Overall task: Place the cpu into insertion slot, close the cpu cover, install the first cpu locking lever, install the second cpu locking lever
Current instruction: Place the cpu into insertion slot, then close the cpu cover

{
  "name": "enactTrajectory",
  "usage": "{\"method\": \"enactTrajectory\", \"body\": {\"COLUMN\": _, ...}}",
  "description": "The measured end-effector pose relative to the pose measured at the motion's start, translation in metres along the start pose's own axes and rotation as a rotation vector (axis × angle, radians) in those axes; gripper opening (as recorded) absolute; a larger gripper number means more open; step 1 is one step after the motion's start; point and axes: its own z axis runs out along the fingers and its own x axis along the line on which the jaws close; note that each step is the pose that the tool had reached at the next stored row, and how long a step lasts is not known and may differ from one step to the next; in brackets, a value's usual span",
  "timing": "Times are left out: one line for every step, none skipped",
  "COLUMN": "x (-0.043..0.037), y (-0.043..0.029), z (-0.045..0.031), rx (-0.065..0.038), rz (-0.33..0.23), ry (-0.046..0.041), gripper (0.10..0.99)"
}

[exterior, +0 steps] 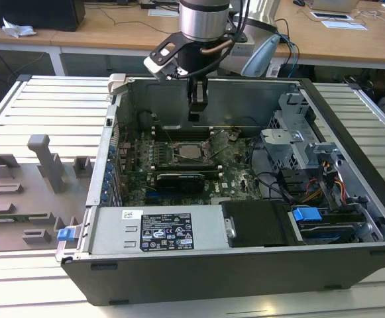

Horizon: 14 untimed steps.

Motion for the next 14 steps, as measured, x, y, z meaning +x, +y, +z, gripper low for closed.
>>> {"method": "enactTrajectory", "body": {"x": 0.0000, "y": 0.0000, "z": -0.0001, "rx": 0.000, "rz": 0.000, "ry": -0.0002, "gripper": 0.106}}
{"method": "enactTrajectory", "body": {"x": 0.0000, "y": 0.0000, "z": -0.0001, "rx": 0.000, "rz": 0.000, "ry": -0.0002, "gripper": 0.106}}
{"method": "enactTrajectory", "body": {"x": 0.0000, "y": 0.0000, "z": -0.0001, "rx": 0.000, "rz": 0.000, "ry": -0.0001, "gripper": 0.106}}
{"method": "enactTrajectory", "body": {"x": 0.0000, "y": 0.0000, "z": -0.0002, "rx": 0.000, "rz": 0.000, "ry": -0.0002, "gripper": 0.106}}
{"method": "enactTrajectory", "body": {"x": 0.0000, "y": 0.0000, "z": -0.0002, "rx": 0.000, "rz": 0.000, "ry": -0.0002, "gripper": 0.106}}
{"method": "enactTrajectory", "body": {"x": 0.0000, "y": 0.0000, "z": -0.0002, "rx": 0.000, "rz": 0.000, "ry": -0.0002, "gripper": 0.106}}
{"method": "enactTrajectory", "body": {"x": 0.0000, "y": 0.0000, "z": -0.0002, "rx": 0.000, "rz": 0.000, "ry": -0.0002, "gripper": 0.106}}
{"method": "enactTrajectory", "body": {"x": 0.0000, "y": 0.0000, "z": -0.0002, "rx": 0.000, "rz": 0.000, "ry": -0.0002, "gripper": 0.106}}
{"method": "enactTrajectory", "body": {"x": 0.0000, "y": 0.0000, "z": -0.0002, "rx": 0.000, "rz": 0.000, "ry": -0.0002, "gripper": 0.106}}
{"method": "enactTrajectory", "body": {"x": 0.0000, "y": 0.0000, "z": -0.0002, "rx": 0.000, "rz": 0.000, "ry": -0.0002, "gripper": 0.106}}
{"method": "enactTrajectory", "body": {"x": 0.0000, "y": 0.0000, "z": -0.0003, "rx": 0.000, "rz": 0.000, "ry": -0.0002, "gripper": 0.106}}
{"method": "enactTrajectory", "body": {"x": 0.0000, "y": 0.0000, "z": -0.0003, "rx": 0.000, "rz": 0.000, "ry": -0.0002, "gripper": 0.106}}
{"method": "enactTrajectory", "body": {"x": 0.0000, "y": 0.0001, "z": -0.0003, "rx": 0.000, "rz": 0.000, "ry": -0.0002, "gripper": 0.106}}
{"method": "enactTrajectory", "body": {"x": 0.0000, "y": 0.0047, "z": -0.0003, "rx": 0.000, "rz": 0.000, "ry": -0.0004, "gripper": 0.106}}
